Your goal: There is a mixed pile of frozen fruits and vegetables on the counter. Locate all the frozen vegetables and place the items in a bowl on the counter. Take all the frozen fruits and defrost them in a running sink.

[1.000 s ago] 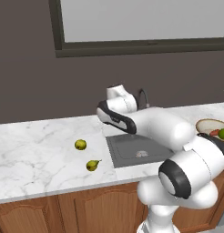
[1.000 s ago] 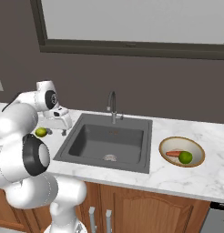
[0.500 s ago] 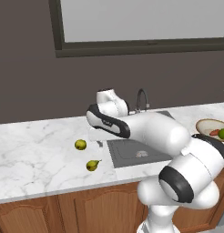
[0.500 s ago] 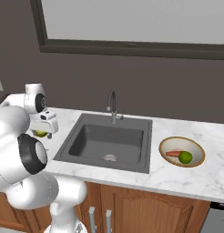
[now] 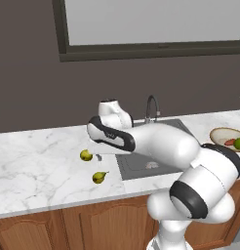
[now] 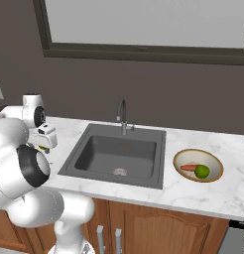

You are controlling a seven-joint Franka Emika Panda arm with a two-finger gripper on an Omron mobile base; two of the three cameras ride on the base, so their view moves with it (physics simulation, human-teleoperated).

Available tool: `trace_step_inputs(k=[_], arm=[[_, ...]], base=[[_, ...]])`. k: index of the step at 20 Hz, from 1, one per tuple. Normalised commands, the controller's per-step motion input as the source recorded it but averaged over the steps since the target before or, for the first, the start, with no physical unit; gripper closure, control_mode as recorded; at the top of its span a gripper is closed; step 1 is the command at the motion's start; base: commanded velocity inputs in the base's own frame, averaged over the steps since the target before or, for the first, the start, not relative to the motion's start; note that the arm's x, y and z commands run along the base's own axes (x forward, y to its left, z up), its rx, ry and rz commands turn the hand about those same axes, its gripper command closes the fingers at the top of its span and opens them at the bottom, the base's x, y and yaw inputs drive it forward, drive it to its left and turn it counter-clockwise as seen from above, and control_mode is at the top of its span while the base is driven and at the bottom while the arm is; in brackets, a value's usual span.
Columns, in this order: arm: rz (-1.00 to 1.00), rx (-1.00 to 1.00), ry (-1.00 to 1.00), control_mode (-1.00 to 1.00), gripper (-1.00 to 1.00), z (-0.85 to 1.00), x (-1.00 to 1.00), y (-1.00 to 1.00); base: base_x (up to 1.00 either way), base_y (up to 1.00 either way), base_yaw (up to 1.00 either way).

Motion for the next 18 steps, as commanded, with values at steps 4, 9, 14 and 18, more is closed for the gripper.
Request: trace_step_inputs(k=[4, 9, 14, 18], arm=[[-0.02, 0.0, -0.06, -1.0, -1.0, -0.08, 0.01, 0.23], [-0.06, 0.0, -0.07, -1.0, -1.0, -0.12, 0.08, 0.25], [-0.06, 0.0, 0.0, -1.0, -1.0, -0.17, 0.16, 0.18], [-0.04, 0.01, 0.02, -1.0, -1.0, -0.23, 0.0, 0.03]], base=[[0.0, 0.0, 0.0], [0.0, 0.0, 0.0], [0.0, 0.0, 0.0], [0.0, 0.0, 0.0]])
